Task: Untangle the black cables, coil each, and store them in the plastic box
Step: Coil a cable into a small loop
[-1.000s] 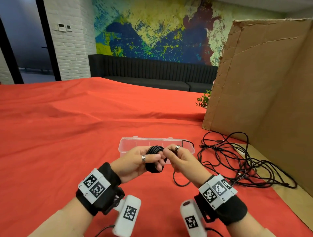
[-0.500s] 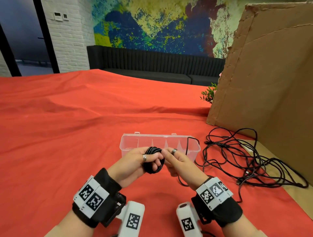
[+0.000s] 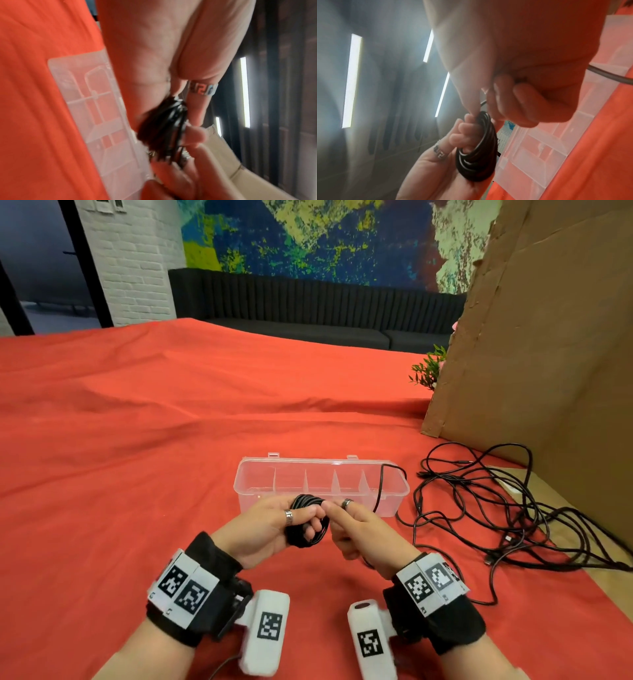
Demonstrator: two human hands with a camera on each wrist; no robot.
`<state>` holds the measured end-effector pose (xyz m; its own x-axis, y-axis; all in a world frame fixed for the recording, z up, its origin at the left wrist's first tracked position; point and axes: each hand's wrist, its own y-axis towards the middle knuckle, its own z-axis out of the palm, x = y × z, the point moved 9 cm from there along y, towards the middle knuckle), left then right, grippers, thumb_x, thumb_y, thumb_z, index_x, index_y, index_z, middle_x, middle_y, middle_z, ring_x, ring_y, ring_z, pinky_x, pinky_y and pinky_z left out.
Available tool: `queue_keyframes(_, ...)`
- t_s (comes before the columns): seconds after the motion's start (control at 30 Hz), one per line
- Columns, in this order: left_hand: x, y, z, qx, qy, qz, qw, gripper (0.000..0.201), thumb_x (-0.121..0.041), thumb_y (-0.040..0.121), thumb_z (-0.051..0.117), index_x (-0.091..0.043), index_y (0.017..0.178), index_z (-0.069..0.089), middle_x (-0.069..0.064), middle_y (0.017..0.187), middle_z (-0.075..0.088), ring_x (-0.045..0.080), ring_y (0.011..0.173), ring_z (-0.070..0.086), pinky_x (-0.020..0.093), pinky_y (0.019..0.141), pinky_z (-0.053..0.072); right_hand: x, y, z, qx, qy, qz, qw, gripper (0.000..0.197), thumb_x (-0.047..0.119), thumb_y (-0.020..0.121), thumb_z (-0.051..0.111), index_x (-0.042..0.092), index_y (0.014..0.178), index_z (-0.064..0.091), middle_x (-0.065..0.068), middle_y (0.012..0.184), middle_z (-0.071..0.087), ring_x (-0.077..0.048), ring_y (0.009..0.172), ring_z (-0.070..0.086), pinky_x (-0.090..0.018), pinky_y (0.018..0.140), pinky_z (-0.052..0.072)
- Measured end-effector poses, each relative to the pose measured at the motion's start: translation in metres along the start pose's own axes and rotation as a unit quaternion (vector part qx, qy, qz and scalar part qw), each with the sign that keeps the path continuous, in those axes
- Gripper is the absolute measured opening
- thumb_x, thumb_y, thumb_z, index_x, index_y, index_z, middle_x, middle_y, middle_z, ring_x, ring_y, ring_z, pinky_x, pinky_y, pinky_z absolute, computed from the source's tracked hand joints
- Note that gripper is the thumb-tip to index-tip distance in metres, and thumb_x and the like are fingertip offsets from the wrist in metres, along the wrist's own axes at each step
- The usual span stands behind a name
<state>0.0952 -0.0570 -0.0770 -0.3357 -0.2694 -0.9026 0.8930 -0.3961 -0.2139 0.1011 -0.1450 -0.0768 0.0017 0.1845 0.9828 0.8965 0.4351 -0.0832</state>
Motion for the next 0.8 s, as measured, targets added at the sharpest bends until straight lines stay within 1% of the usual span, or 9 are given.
queue_keyframes(0.1, -0.008, -0.005, 0.006, 0.016, -0.033, 0.022, 0.999, 0.016, -0.008, 0.085, 0.047, 0.001, 0.087, 0.060, 0.004, 0.068, 0.059, 0.007, 0.058, 0.055, 0.016, 0.058, 0.049, 0.007, 0.001, 0.000, 0.010, 0.028, -0.016, 0.999, 0.029, 0.026, 0.100, 0.036, 0.022, 0.073, 0.045, 0.014, 0.049, 0.025, -0.004, 0.042, 0.017, -0.018, 0.042, 0.014)
queue_keyframes(0.23, -0.014, -0.015, 0.011, 0.036, -0.116, 0.034, 0.992, 0.026, -0.010, 0.079, 0.049, 0.006, 0.097, 0.058, 0.004, 0.072, 0.059, 0.007, 0.061, 0.057, 0.016, 0.058, 0.050, 0.021, -0.002, 0.003, 0.022, -0.008, -0.043, 0.999, 0.027, 0.025, 0.100, 0.034, 0.019, 0.076, 0.044, 0.015, 0.048, 0.026, -0.003, 0.042, 0.019, -0.015, 0.040, 0.016)
queue_keyframes(0.33, -0.014, -0.017, 0.013, 0.022, -0.104, 0.045, 0.993, 0.024, -0.008, 0.079, 0.050, 0.007, 0.095, 0.058, 0.004, 0.072, 0.062, 0.007, 0.061, 0.058, 0.015, 0.060, 0.051, 0.024, -0.003, 0.002, 0.021, -0.018, -0.049, 0.998, 0.028, 0.023, 0.101, 0.033, 0.017, 0.075, 0.043, 0.016, 0.045, 0.027, -0.002, 0.040, 0.020, -0.014, 0.039, 0.017)
queue_keyframes(0.4, -0.014, -0.018, 0.012, 0.000, -0.091, 0.045, 0.995, 0.018, -0.005, 0.085, 0.048, 0.007, 0.092, 0.059, 0.005, 0.072, 0.061, 0.008, 0.061, 0.057, 0.014, 0.060, 0.051, 0.025, -0.003, 0.002, 0.019, -0.023, -0.050, 0.998, 0.029, 0.023, 0.101, 0.034, 0.018, 0.074, 0.044, 0.015, 0.046, 0.028, -0.003, 0.040, 0.020, -0.015, 0.039, 0.017)
queue_keyframes(0.5, -0.014, -0.020, 0.005, -0.035, -0.048, 0.029, 0.998, 0.019, -0.008, 0.090, 0.046, 0.001, 0.083, 0.061, 0.003, 0.066, 0.056, 0.007, 0.053, 0.051, 0.015, 0.052, 0.046, 0.028, -0.004, 0.006, 0.030, -0.041, -0.059, 0.997, 0.029, 0.021, 0.100, 0.035, 0.019, 0.073, 0.046, 0.013, 0.047, 0.029, -0.003, 0.040, 0.023, -0.014, 0.039, 0.020)
queue_keyframes(0.6, -0.016, -0.021, -0.002, -0.067, -0.029, 0.027, 0.997, 0.026, -0.017, 0.091, 0.047, -0.005, 0.071, 0.057, 0.002, 0.058, 0.050, 0.006, 0.046, 0.045, 0.014, 0.047, 0.040, 0.037, -0.006, 0.012, 0.028, -0.091, -0.076, 0.993, 0.025, 0.019, 0.100, 0.036, 0.019, 0.078, 0.047, 0.015, 0.048, 0.035, 0.000, 0.039, 0.027, -0.012, 0.040, 0.024)
queue_keyframes(0.7, -0.020, -0.022, -0.004, -0.080, -0.054, 0.046, 0.994, 0.027, -0.018, 0.092, 0.047, -0.005, 0.071, 0.057, 0.001, 0.056, 0.051, 0.006, 0.045, 0.046, 0.014, 0.049, 0.041, 0.046, -0.005, 0.011, 0.004, -0.196, -0.107, 0.975, 0.018, 0.020, 0.100, 0.039, 0.015, 0.088, 0.052, 0.013, 0.059, 0.040, 0.001, 0.043, 0.038, -0.012, 0.046, 0.030)
queue_keyframes(0.77, -0.021, -0.022, -0.003, -0.079, -0.055, 0.060, 0.994, 0.028, -0.017, 0.092, 0.047, -0.004, 0.071, 0.059, 0.001, 0.056, 0.052, 0.006, 0.046, 0.046, 0.013, 0.050, 0.043, 0.049, -0.004, 0.009, -0.008, -0.254, -0.117, 0.960, 0.017, 0.021, 0.099, 0.041, 0.015, 0.090, 0.054, 0.010, 0.064, 0.047, 0.001, 0.051, 0.043, -0.015, 0.053, 0.032)
queue_keyframes(0.8, -0.021, -0.021, -0.003, -0.084, -0.049, 0.067, 0.993, 0.028, -0.015, 0.092, 0.047, -0.004, 0.071, 0.060, 0.000, 0.056, 0.053, 0.005, 0.046, 0.046, 0.013, 0.050, 0.044, 0.050, -0.003, 0.008, -0.016, -0.271, -0.119, 0.955, 0.018, 0.021, 0.099, 0.041, 0.014, 0.090, 0.055, 0.005, 0.067, 0.052, -0.001, 0.055, 0.045, -0.019, 0.056, 0.035)
